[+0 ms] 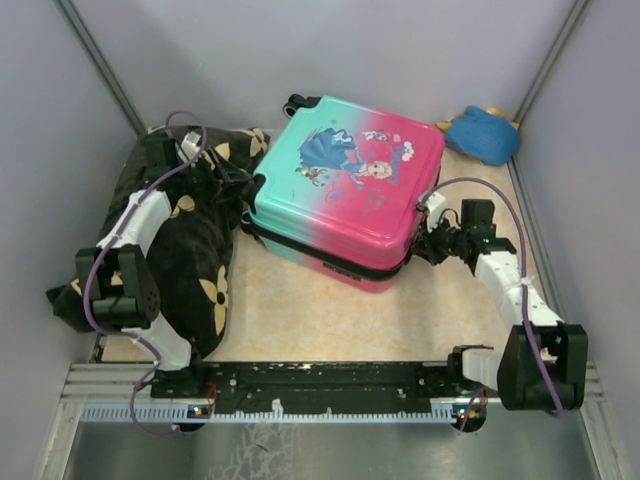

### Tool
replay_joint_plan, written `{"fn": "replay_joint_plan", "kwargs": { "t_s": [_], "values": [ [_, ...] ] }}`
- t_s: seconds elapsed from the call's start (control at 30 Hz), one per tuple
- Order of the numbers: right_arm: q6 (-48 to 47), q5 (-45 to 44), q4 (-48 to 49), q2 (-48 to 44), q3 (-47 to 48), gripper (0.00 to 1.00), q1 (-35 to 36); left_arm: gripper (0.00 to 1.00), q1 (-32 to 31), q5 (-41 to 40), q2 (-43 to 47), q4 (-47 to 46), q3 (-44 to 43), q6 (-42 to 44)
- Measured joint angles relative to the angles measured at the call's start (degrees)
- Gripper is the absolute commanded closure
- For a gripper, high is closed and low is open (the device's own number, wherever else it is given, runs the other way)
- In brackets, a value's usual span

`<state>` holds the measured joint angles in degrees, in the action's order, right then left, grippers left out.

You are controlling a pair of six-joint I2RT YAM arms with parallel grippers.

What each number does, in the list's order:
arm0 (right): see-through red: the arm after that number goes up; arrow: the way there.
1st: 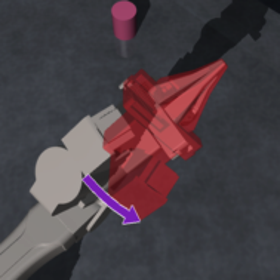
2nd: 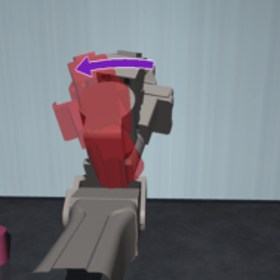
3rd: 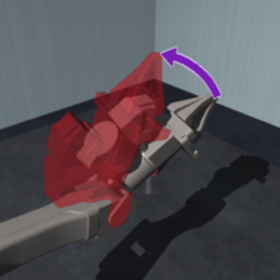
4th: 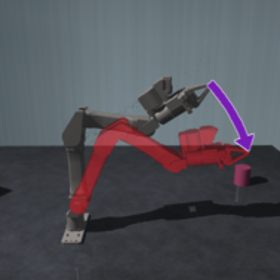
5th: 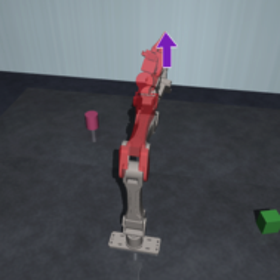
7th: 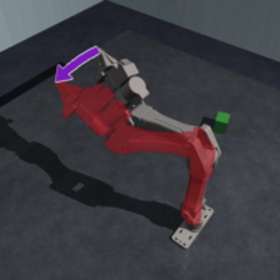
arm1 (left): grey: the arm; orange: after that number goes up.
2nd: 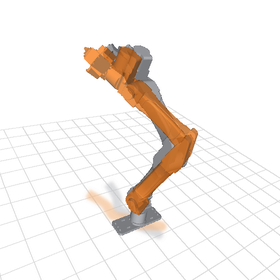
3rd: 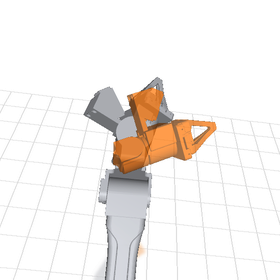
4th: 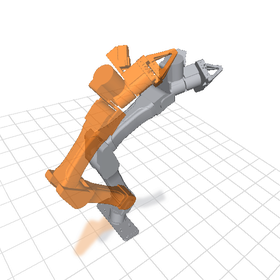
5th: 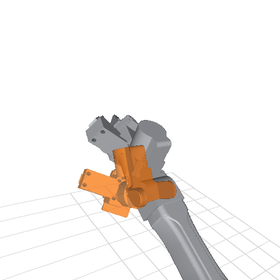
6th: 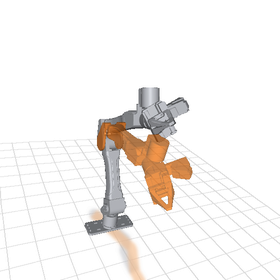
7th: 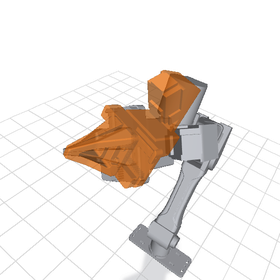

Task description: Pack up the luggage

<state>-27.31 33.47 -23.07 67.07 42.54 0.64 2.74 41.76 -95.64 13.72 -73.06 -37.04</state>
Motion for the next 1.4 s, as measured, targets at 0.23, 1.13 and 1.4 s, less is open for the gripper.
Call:
{"fn": "replay_joint_plan", "kwargs": {
  "t_s": [0.23, 1.13, 1.4],
  "values": [
    [-0.63, 4.96, 1.68, 8.2, 4.57, 1.0, -4.07, 1.0, -0.02, 1.4, -3.19, 6.16, -5.57, 5.88],
    [-10.6, 16.24, 8.59, 19.3, 10.36, 0.73, -7.89, 1.0, -0.57, 3.8, -8.76, 14.19, -15.15, 17.62],
    [-10.78, 17.14, 10.51, 21.99, 10.34, 1.0, -7.89, 1.0, -0.61, 3.78, -8.74, 14.03, -15.15, 18.93]
  ]
}}
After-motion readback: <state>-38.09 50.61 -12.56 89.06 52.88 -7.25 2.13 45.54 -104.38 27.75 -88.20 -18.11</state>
